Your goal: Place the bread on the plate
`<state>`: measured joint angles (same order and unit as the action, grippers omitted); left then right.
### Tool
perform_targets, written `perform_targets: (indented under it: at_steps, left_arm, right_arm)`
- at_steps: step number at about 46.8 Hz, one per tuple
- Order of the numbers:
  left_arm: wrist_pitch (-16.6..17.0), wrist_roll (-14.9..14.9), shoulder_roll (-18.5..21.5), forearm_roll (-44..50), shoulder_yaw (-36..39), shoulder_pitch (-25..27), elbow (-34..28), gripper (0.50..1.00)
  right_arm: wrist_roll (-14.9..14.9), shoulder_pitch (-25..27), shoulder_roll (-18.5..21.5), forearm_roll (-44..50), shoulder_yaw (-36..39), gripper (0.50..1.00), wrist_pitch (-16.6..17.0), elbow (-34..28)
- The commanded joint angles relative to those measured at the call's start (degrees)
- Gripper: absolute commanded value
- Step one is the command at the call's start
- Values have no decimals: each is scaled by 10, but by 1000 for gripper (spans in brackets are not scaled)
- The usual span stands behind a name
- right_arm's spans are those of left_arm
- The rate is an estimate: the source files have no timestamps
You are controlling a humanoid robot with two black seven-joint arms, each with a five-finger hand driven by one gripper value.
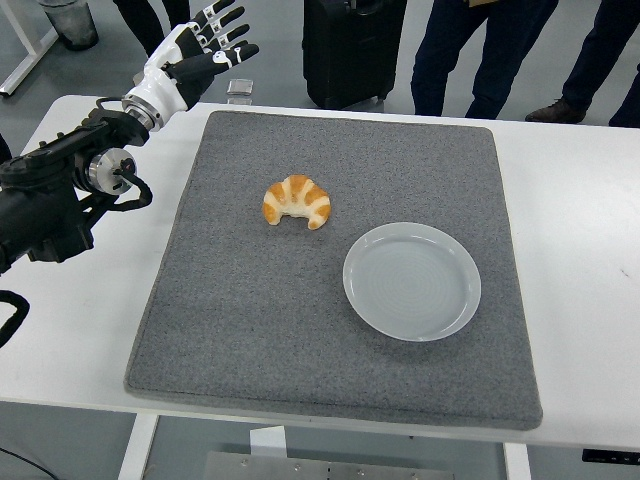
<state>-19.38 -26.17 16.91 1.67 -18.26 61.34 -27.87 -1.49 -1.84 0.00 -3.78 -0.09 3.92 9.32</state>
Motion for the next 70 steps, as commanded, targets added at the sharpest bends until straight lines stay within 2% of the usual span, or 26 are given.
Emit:
perform_targets:
  at_steps: [1, 12, 20, 24, 30, 37, 44, 48, 54, 58, 63, 70]
  left_arm:
    - [4, 2, 17, 0, 16, 11, -18, 992]
    - [40, 26, 72, 1, 25, 27, -102, 992]
    - [84, 35, 119, -3, 35, 42, -191, 992]
    - [116, 35, 139, -16, 91, 76, -235, 992]
    - [175, 35, 160, -28, 219, 151, -298, 992]
    - [220, 34, 153, -58, 389, 245, -333, 992]
    - [238, 35, 144, -87, 441, 272, -358, 992]
    - [264, 39, 141, -112, 474, 287, -379, 992]
    - [311, 40, 140, -141, 508, 289, -423, 992]
    - [360, 40, 128, -182, 527, 280, -445, 992]
    - [419, 39, 110, -232, 546, 250, -443, 992]
    - [432, 38, 107, -244, 536, 229, -436, 992]
  right_arm:
    - [0, 0, 0, 0, 0, 952, 0, 0]
    - [0, 0, 0, 0, 0, 952, 0, 0]
    - [0, 0, 0, 0, 0, 952, 0, 0]
    - [0, 0, 0, 0, 0, 952, 0, 0]
    - [0, 0, 0, 0, 0, 952, 0, 0]
    - [0, 0, 0, 0, 0, 952, 0, 0]
    - [0, 0, 0, 0, 0, 952, 0, 0]
    - [0, 0, 0, 0, 0, 954, 0, 0]
    - [0, 0, 0, 0, 0, 952, 0, 1]
    - [0, 0, 0, 0, 0, 952, 1, 1]
    - [0, 0, 0, 0, 0, 952, 1, 1]
    - [0, 0, 0, 0, 0, 952, 0, 1]
